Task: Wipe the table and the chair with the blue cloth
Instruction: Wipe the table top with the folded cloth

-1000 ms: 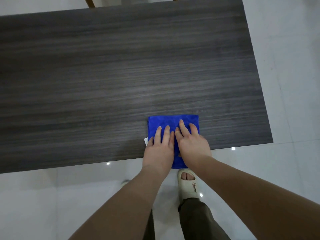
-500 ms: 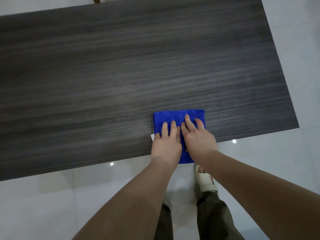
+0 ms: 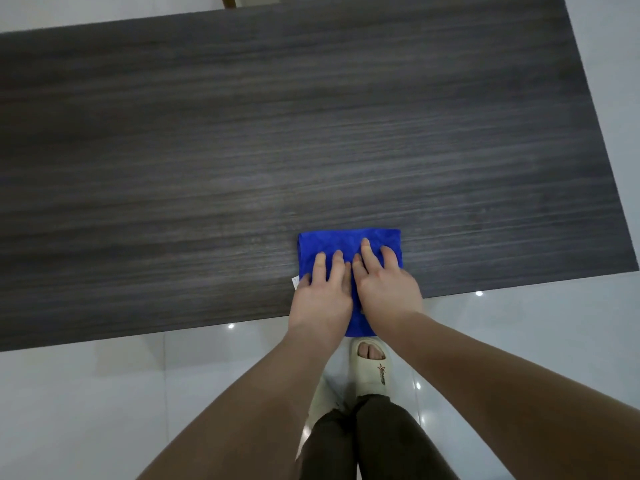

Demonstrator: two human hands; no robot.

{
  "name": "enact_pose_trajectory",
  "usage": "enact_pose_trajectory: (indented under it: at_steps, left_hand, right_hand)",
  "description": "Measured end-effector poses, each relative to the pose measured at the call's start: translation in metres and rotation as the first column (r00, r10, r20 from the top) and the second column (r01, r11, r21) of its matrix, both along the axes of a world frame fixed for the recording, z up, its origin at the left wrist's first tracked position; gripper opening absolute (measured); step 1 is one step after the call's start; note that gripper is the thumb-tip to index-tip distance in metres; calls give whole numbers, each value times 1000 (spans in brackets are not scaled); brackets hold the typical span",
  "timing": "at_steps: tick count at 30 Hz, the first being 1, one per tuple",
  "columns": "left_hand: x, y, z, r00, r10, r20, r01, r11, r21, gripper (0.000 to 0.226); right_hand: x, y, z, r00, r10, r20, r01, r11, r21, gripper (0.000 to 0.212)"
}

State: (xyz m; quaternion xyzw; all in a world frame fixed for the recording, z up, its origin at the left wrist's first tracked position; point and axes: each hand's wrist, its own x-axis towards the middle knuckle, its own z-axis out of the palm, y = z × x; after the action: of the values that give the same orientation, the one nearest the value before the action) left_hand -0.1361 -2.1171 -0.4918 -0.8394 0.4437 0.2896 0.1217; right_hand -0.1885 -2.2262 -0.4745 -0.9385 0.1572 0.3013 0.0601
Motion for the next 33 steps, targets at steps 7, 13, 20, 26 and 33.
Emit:
enact_pose_trajectory:
  at_steps: [7, 13, 20, 26, 33]
  left_hand:
    - [1, 5, 1, 999, -20, 25, 21, 1000, -10, 77]
    - [21, 39, 0, 997, -63, 45, 62, 998, 22, 78]
    - [41, 73, 0, 997, -67, 42, 67, 998, 19, 78]
    - [45, 76, 9, 999, -40, -19, 40, 999, 29, 80]
    - [44, 71, 13, 999, -25, -42, 27, 998, 53, 81]
  right_hand:
    - [2, 6, 0, 1000, 8, -4, -8, 999, -35, 74]
    - [18, 45, 1, 999, -27, 25, 28, 999, -29, 67]
    - [36, 81, -1, 999, -48, 12, 48, 998, -34, 71]
    - [42, 90, -5, 997, -78, -3, 77, 996, -46, 68]
    - [40, 86, -5, 997, -74, -18, 73, 997, -34, 71]
